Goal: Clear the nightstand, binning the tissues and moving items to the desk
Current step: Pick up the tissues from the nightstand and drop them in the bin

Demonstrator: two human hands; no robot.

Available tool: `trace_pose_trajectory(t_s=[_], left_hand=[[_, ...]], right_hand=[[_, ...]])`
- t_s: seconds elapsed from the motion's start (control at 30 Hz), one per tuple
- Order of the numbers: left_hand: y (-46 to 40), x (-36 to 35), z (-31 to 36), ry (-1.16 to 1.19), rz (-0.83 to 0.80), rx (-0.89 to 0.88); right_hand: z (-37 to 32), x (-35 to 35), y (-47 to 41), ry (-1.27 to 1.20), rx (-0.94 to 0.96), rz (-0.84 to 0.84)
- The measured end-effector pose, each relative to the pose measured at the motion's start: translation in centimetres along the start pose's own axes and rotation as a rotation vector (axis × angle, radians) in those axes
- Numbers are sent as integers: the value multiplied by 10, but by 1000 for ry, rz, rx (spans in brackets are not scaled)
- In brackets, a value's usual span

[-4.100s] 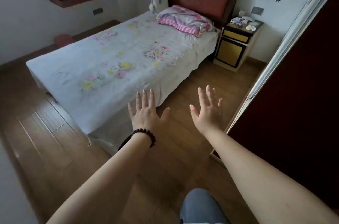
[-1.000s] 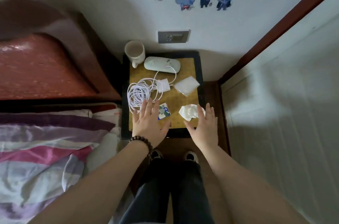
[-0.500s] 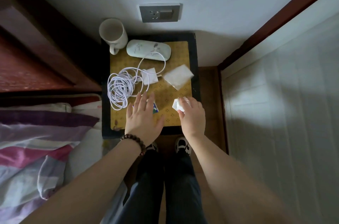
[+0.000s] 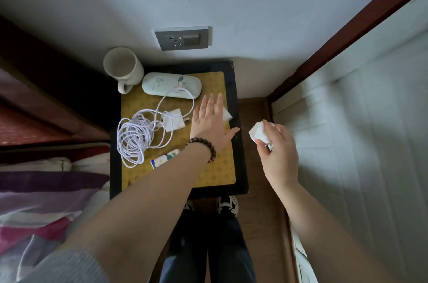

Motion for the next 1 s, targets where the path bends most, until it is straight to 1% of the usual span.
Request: trace_pose_trajectory(t_s=[0.13, 0.3, 0.43, 0.57, 0.67, 0.77, 0.87, 1.0], left_hand=[[-7, -13, -5, -1, -10, 27], [7, 0, -5, 25, 98, 1], [16, 13, -10, 156, 141, 0], [32, 56, -23, 308, 216, 46], [64, 108, -44, 386, 325, 127], [108, 156, -73, 415, 434, 228], [158, 190, -109, 410, 523, 371], [234, 207, -159, 418, 617, 605]], right_hand=[[10, -4, 1, -39, -35, -7], [11, -10, 4, -68, -41, -27], [14, -6, 4, -70, -64, -21], [-2, 9, 0, -62, -60, -32], [-39, 25, -5, -83, -8, -54], [-95, 33, -8, -161, 79, -130], [-161, 34, -1, -222, 240, -217], [-236, 17, 19, -214, 440, -338]])
Point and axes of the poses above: each hand's wrist, its own y-axis away from the middle knuckle, its own x-axis out of the back of the hand, z = x × y, the point moved 10 cm from there along -y, towards the middle knuckle, and after that the axes turned 12 degrees about -y, right-handed, at the moved point
